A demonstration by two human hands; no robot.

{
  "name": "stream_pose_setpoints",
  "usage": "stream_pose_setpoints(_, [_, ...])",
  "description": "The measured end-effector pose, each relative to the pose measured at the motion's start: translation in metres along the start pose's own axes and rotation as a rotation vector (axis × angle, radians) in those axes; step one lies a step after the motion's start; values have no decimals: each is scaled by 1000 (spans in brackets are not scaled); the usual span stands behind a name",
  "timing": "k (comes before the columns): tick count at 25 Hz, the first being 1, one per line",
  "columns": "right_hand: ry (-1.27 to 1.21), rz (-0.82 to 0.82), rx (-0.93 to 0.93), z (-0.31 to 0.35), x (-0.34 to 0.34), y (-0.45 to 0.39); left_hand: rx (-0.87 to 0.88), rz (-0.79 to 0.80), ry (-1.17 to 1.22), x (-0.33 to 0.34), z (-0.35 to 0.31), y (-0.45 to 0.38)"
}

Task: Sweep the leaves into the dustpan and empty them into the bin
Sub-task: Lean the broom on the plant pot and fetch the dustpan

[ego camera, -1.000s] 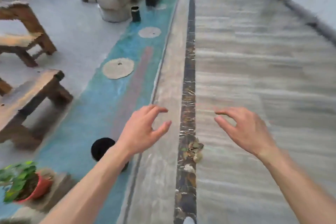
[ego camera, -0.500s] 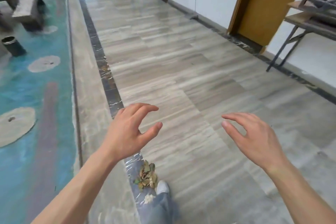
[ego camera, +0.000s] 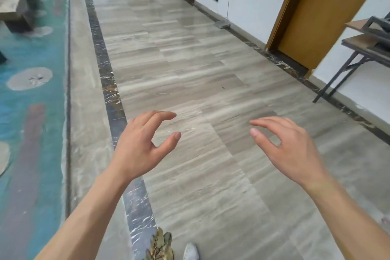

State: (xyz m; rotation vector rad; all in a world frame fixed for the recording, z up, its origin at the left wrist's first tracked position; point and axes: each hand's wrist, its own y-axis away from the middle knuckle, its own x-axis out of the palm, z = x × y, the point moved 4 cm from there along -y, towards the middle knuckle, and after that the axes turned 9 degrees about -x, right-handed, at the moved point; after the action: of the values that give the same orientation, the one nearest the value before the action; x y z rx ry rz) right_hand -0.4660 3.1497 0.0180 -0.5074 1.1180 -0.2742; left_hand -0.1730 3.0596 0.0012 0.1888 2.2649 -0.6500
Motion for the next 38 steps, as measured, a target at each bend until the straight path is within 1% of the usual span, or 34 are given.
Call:
stream_pose_setpoints(3, [8,6,21,-31,18,-51,-23,-20,-14,11,20,-60])
stream_pose_setpoints(6, [13,-18,42,-66,37,-92,10,-33,-44,28,34,-113])
stream_pose_setpoints(10, [22,-52,60,-131,71,-147,18,-12,-45,74,50,-194])
stream_pose_setpoints(15, [128,-73,24,-240,125,-241,73,6,-263,159,77,-328])
stream_pose_setpoints(18, [146,-60,26,-308,146,-313,103,-63,-420,206,87,-421])
stream_pose_setpoints(21, [203,-39,16,-356,167,-379,82,-91,-505,238,94,-495])
stream_pose_setpoints(23, [284,-14,22,-395,187,-425,62,-90,-522,260,109,-548])
stream_pose_setpoints(26, [369,18,74,-433,216,-476,56,-69,-519,283,130,-603])
stream_pose_setpoints(28, [360,31,99,-464,243,-520,33,-73,-516,306,157,-652])
stream_pose_setpoints(33, [351,81,66,-523,312,-651,20,-90,-441,349,229,-786])
stream_pose_setpoints(38, [386,55,117,-582,351,-787,48,-124,-377,372,283,-937])
